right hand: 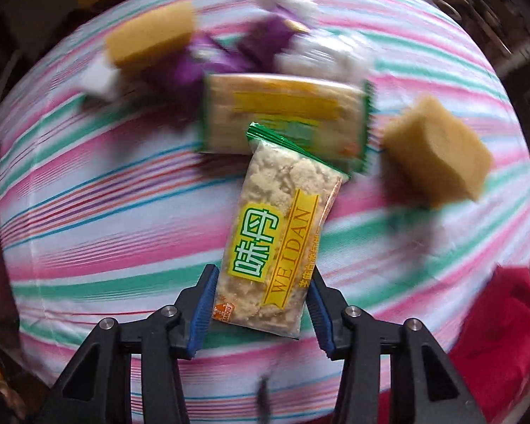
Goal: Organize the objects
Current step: 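Grasp the knitted sock roll with the left tool while the right tool grasps a WEIDAN packet, then carry the sock roll and WEIDAN packet into the gold tray and release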
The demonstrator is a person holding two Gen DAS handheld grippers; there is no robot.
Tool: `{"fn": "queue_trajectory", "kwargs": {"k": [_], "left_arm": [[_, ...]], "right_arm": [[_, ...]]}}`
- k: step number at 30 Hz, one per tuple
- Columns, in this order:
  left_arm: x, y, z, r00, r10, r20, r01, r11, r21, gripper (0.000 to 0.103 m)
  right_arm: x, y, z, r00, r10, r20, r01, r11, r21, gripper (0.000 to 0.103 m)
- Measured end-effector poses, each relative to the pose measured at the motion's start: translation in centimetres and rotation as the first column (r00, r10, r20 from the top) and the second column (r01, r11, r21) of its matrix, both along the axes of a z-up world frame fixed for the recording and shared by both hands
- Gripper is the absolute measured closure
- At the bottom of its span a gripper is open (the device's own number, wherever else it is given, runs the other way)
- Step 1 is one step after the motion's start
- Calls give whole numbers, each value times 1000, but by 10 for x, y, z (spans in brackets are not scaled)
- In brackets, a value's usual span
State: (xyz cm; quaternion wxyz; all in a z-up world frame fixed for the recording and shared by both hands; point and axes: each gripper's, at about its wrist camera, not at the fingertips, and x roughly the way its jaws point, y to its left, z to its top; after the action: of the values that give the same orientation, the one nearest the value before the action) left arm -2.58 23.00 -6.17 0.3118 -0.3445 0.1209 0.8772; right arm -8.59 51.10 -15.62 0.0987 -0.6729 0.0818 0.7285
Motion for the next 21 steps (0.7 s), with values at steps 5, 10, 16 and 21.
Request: {"fn": "queue_trajectory", "kwargs": {"k": [5, 10, 16, 21], "left_arm": [[3, -29, 26, 994, 69, -80, -68, 998, 10, 36], [2, -58, 45, 982, 138, -126, -137, 990, 15, 36], [4, -86, 60, 966, 199, -168, -198, 980, 20, 36], [8, -98, 63, 959, 223, -174, -221, 975, 29, 36]], "right_arm": [[0, -32, -1, 996, 92, -18, -93, 995, -29, 54], [2, -54, -3, 989, 147, -13, -148, 989, -23, 54], [11, -56, -5, 987, 160, -13, -160, 987, -24, 54], [13, -47, -5, 987, 160, -21, -161, 987, -25, 54]]}}
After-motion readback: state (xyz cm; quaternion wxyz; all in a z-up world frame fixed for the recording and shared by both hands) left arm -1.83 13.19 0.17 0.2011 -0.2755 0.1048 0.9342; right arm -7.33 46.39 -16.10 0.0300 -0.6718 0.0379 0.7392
